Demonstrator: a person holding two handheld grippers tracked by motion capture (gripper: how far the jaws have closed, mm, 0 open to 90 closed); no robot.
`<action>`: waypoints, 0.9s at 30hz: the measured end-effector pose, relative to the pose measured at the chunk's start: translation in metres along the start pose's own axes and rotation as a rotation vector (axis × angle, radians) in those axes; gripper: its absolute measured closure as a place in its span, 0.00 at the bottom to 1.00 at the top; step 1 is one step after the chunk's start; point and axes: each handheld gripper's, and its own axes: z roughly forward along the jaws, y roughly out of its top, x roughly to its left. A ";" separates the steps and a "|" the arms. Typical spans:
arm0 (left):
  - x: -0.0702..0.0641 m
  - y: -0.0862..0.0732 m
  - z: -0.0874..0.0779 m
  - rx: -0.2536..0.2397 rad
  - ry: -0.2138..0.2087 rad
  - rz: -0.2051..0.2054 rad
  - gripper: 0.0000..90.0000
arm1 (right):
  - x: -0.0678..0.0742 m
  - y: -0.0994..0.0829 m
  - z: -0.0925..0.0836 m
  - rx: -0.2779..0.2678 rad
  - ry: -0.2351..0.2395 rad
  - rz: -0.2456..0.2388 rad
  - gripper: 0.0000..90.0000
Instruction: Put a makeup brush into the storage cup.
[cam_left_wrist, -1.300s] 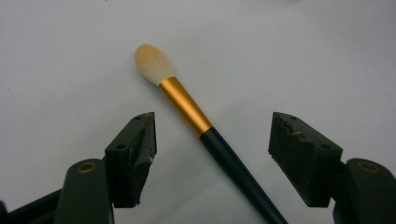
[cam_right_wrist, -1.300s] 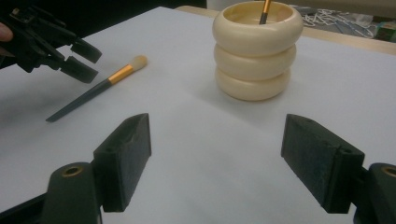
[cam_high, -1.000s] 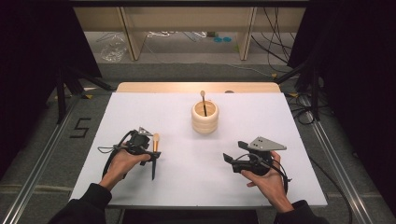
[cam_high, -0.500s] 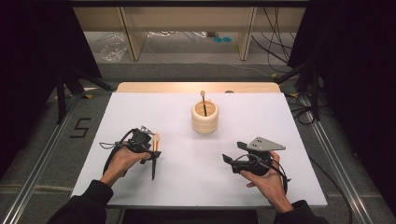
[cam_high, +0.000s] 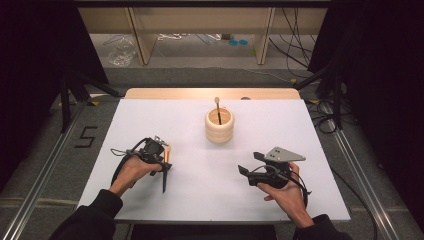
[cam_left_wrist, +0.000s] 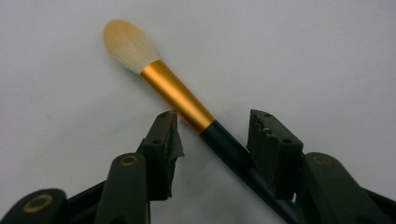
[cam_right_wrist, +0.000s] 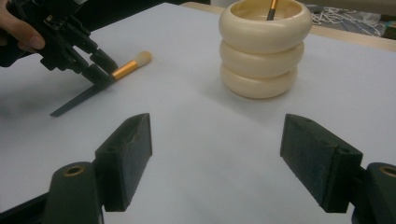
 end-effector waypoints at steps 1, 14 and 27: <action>0.000 0.000 0.000 0.004 -0.002 0.005 0.60 | 0.000 0.000 0.000 -0.002 0.000 -0.001 0.29; 0.005 0.010 -0.001 0.047 -0.024 0.048 0.72 | 0.000 0.001 -0.001 0.015 -0.003 -0.001 0.29; 0.013 0.014 -0.001 0.132 -0.049 0.106 0.79 | 0.000 0.001 -0.002 0.019 -0.003 -0.001 0.30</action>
